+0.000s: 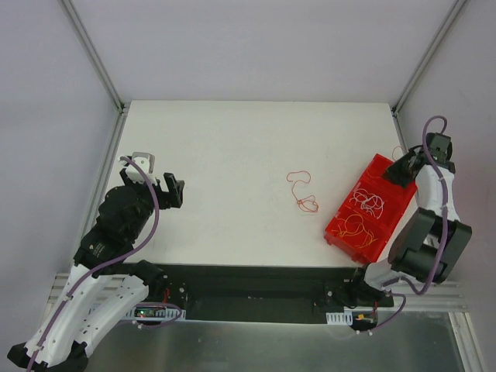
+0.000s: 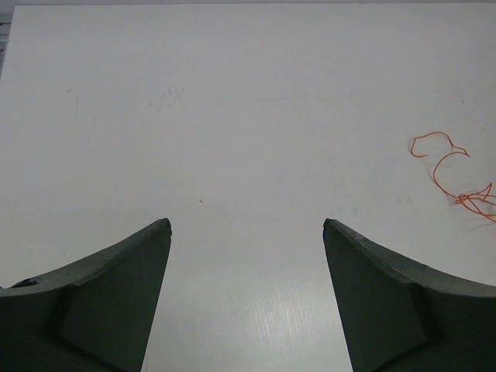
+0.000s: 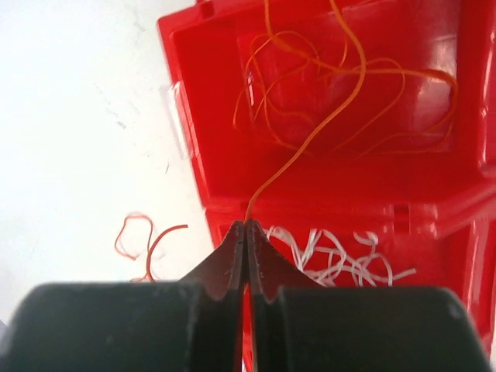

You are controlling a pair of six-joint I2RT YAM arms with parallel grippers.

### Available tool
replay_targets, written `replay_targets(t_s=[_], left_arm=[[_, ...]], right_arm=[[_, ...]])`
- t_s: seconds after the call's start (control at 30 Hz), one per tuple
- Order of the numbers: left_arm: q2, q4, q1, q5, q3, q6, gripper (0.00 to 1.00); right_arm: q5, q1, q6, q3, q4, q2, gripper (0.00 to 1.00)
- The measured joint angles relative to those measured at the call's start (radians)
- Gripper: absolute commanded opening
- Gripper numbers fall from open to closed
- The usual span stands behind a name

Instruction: Untangle the cables

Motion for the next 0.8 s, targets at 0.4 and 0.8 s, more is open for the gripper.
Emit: replay_targets(t_s=[0.4, 0.8], left_arm=[[0.008, 0.0, 0.0, 0.001, 0.0, 0.0, 0.79], [0.014, 0.0, 0.0, 0.006, 0.0, 0.0, 0.79]], right_arm=[[-0.113, 0.006, 0.21, -0.183, -0.089, -0.536, 0.01], [-0.024, 0.004, 0.315, -0.136, -0.24, -0.375, 0.01]])
